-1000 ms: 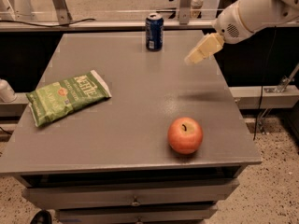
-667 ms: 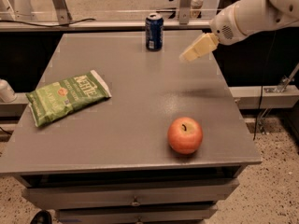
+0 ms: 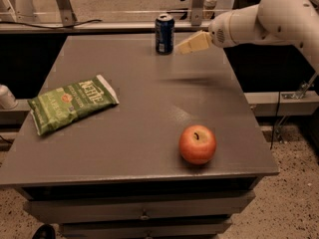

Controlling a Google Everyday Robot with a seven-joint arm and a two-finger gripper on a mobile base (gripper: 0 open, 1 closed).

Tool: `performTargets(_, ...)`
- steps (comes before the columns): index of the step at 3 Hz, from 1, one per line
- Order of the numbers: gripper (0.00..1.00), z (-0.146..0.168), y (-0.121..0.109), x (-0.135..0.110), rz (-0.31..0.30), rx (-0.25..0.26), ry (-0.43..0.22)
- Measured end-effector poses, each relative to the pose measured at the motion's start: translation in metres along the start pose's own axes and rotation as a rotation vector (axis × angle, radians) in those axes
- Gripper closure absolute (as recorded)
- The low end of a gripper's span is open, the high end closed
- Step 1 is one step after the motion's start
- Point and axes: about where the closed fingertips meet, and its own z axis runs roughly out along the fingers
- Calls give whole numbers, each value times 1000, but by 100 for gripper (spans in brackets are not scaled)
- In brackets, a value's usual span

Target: Move pepsi can near green jalapeno chip bag

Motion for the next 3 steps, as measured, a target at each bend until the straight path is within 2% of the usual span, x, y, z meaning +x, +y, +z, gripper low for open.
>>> performTargets(1,0,30,-17,-8,29,21,-69)
performTargets(2,0,64,-23,-17,44,12,-118)
performTargets(3,1,103,-23,-26,58,-27,-147)
